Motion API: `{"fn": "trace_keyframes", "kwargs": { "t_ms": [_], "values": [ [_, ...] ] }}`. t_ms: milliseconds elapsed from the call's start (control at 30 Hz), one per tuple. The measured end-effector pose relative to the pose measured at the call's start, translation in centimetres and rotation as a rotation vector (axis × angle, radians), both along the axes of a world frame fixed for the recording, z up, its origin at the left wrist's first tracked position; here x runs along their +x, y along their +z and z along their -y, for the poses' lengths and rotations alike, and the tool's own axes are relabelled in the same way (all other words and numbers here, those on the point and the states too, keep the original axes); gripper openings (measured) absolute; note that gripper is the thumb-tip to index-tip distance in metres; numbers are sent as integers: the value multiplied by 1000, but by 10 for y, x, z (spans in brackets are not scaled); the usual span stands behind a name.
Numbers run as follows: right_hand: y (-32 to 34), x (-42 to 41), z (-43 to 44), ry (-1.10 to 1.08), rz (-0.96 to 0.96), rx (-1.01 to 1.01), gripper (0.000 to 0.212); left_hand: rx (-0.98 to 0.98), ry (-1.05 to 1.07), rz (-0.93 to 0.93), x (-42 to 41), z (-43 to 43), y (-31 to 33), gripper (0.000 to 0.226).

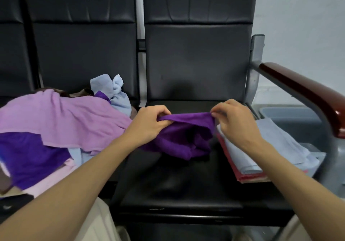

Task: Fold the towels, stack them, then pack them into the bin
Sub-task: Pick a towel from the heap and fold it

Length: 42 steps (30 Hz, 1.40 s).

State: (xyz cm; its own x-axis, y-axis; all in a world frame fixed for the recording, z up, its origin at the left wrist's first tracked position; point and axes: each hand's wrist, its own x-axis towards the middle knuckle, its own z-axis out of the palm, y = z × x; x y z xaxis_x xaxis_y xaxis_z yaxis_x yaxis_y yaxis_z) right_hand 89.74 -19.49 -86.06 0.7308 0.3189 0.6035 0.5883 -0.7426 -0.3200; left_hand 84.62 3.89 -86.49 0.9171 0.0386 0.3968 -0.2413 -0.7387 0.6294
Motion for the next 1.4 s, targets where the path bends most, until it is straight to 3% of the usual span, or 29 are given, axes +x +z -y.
{"fn": "trace_keyframes", "kwargs": {
  "t_ms": [133,367,533,600,700,833,900,967,1033,1200,1400],
  "values": [
    [6,6,11,-40,-81,61,12,145,-31,-12,-3,-16,-2,10],
    [6,18,18,-26,-484,604,29,116,69,-30,-8,-42,-1,8],
    [13,5,14,126,-432,434,26,-67,191,-29,-11,-50,4,12],
    [18,1,16,228,-487,225,17,-167,243,17,-12,-54,6,14],
    [17,3,21,232,-311,-119,25,-401,309,54,-13,-57,10,19],
    [29,10,28,204,-240,88,20,-707,320,50,-13,-61,15,20],
    [47,23,25,177,-283,190,19,-630,318,62,-5,-68,22,22],
    [65,41,18,156,-288,165,24,-555,312,107,7,-72,41,20],
    [85,59,12,141,-246,130,29,-567,299,191,18,-74,69,17],
    [138,59,7,240,-172,172,20,-624,249,409,14,-76,117,24],
    [137,19,23,323,-217,53,24,-467,239,388,-35,-76,110,22]
  ]
}}
